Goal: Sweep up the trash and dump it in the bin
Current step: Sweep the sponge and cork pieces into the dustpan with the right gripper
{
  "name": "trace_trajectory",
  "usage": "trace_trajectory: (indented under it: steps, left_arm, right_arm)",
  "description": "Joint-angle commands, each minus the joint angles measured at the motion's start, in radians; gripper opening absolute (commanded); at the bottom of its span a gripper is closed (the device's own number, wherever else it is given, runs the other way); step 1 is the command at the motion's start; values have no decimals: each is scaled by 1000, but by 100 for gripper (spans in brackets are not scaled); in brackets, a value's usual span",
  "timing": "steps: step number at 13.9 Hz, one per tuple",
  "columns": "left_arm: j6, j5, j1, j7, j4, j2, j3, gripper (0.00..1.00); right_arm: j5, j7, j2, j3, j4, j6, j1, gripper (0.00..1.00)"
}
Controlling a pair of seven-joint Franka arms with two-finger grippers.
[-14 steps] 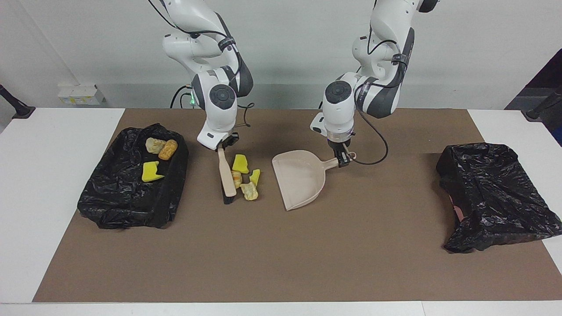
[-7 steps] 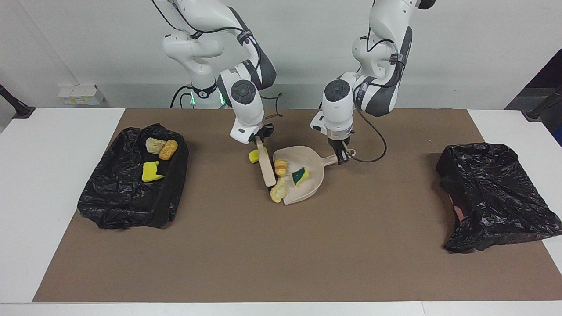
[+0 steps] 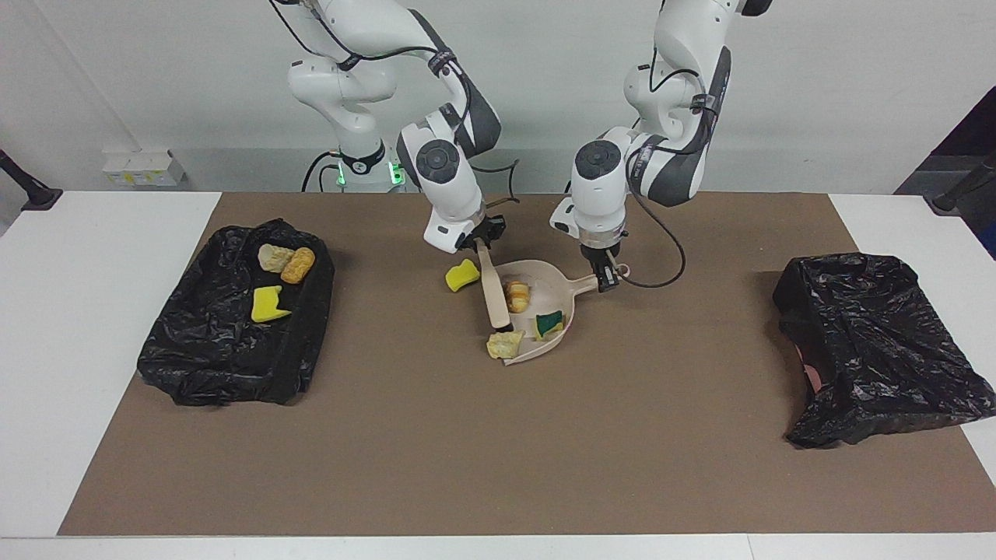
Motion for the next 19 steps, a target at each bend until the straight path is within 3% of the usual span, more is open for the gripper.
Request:
trace_trajectory:
  steps: [1,5,7,9,15,17,19]
  left_arm:
    - [15,-4,-5,23,-9,-19,3,0]
    - [10,7,-6,78,-7,-20,5,0]
    - [3,30,-8,127,-9,-24,3,0]
    - [-5,34,-8,215,-14,-28,3,0]
    - [-22,33,-35,204,-53,-70,-6,0]
    - [-20,33,-41,200,-75,-86,-12,0]
    - [-19,33,-40,186,-75,-86,-12,0]
  right_arm:
    - [-79,13,-144,-38,-32,-147,-18,0]
    - [-251,7,-209,-68,-159,-234,-38,0]
    - [-250,22,-209,-63,-176,-248,-38,0]
    - [-198,13,-179,-58,-196,-224,-29,0]
    - [23,21,-39,-8,-188,-7,-3,0]
    - [156,27,-4,26,-135,41,-1,0]
    - [168,55,18,46,-95,48,-1,0]
